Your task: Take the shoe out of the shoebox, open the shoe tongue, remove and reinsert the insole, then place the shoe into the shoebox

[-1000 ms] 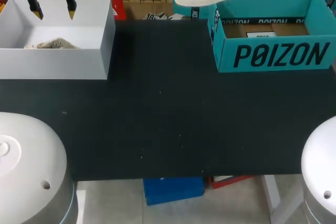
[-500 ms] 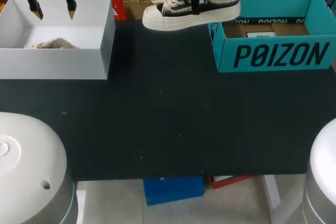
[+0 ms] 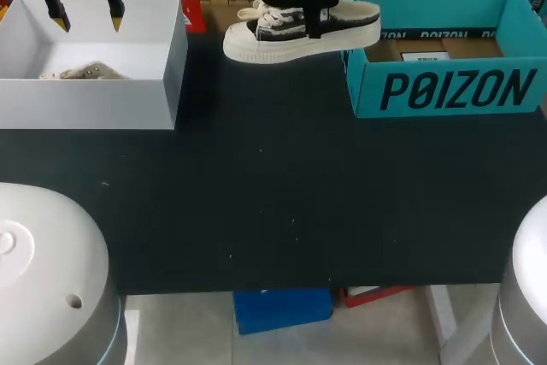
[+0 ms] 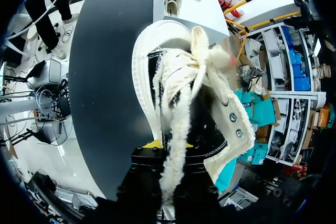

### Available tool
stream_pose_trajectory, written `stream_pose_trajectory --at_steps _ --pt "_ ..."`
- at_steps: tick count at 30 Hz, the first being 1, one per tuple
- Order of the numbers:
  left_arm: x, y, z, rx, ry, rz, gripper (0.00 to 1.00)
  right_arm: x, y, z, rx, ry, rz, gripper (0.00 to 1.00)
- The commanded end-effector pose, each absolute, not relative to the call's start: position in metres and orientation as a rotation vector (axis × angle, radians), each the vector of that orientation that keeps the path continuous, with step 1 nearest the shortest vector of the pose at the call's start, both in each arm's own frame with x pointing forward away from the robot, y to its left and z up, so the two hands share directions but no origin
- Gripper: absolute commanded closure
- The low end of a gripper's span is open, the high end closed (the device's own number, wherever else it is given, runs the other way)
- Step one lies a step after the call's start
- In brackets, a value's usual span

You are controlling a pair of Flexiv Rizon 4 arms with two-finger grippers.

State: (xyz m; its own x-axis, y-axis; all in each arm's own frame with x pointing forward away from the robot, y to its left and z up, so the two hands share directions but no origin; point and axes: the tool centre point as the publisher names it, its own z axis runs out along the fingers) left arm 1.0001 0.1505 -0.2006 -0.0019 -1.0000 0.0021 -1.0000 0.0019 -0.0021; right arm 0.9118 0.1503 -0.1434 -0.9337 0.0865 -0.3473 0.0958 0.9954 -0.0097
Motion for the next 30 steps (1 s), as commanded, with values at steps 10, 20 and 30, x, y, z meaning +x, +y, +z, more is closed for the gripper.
stream_pose_trajectory --at_steps 10,20,30 --pt "1.0 0.15 -0.2 2.22 -2.223 0.002 0.0 0.911 0.15 -0.142 0.131 2.783 -0.035 1.0" --pt "1.0 0.15 -0.2 2.22 -2.223 0.002 0.0 0.911 0.15 -0.142 0.131 2.783 -0.035 1.0" --pt "1.0 0.15 -0.2 2.22 -2.223 0.002 0.0 0.9 0.153 -0.148 0.136 2.79 -0.048 1.0"
